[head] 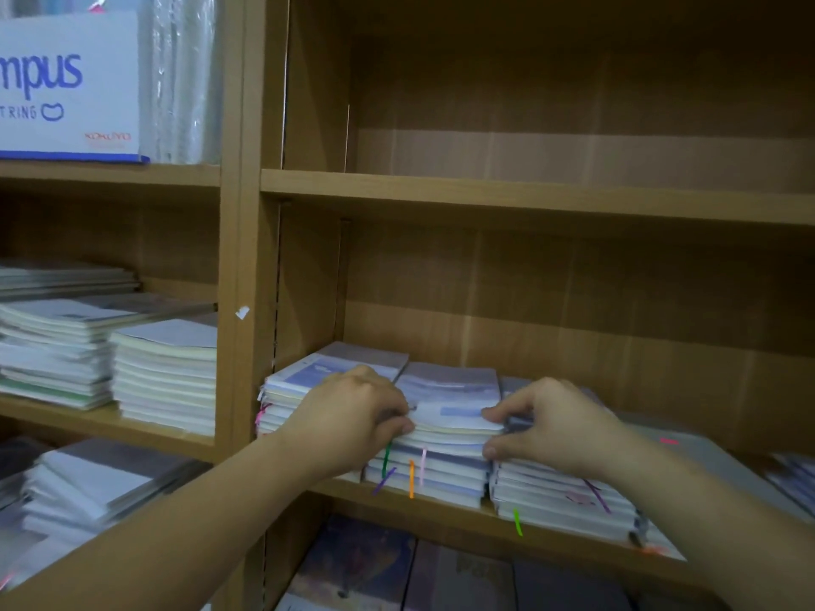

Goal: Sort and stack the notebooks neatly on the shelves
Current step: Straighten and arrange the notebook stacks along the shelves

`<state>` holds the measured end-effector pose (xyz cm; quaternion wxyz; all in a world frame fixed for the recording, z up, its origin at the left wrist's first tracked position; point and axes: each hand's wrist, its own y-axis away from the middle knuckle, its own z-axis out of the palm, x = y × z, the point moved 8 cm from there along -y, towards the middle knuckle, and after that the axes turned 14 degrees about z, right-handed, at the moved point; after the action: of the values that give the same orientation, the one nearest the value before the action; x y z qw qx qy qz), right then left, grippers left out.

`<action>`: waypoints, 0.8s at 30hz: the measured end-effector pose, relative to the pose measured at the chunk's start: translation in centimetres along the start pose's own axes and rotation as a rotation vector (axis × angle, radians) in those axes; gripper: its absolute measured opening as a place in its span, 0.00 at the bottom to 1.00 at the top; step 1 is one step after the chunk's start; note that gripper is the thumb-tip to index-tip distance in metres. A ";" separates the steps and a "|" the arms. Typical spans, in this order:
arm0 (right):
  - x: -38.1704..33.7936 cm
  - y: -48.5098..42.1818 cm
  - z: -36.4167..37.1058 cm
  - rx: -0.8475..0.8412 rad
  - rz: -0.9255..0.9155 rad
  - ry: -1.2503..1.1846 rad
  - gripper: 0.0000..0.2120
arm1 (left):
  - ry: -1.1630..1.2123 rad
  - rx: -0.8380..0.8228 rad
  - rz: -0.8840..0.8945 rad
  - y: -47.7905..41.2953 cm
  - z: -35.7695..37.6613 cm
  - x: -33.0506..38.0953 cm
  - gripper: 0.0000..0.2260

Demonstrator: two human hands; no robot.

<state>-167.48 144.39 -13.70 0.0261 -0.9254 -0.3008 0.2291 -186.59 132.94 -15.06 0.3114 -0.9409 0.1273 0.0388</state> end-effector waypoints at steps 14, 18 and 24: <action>-1.9 -0.2 0.8 0.049 -0.032 0.177 0.29 | 0.129 0.017 -0.104 1.2 -1.0 -1.0 0.23; -3.0 -0.9 2.6 0.016 -0.071 0.134 0.30 | 0.102 0.057 -0.148 3.6 -1.9 -2.5 0.27; -3.3 -2.0 3.5 -0.010 -0.051 0.153 0.24 | -0.003 0.068 -0.134 5.1 -1.9 -2.3 0.27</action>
<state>-172.45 143.85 -15.08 0.0500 -0.9324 -0.3225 0.1556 -190.15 128.36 -16.14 0.3454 -0.9361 0.0648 0.0151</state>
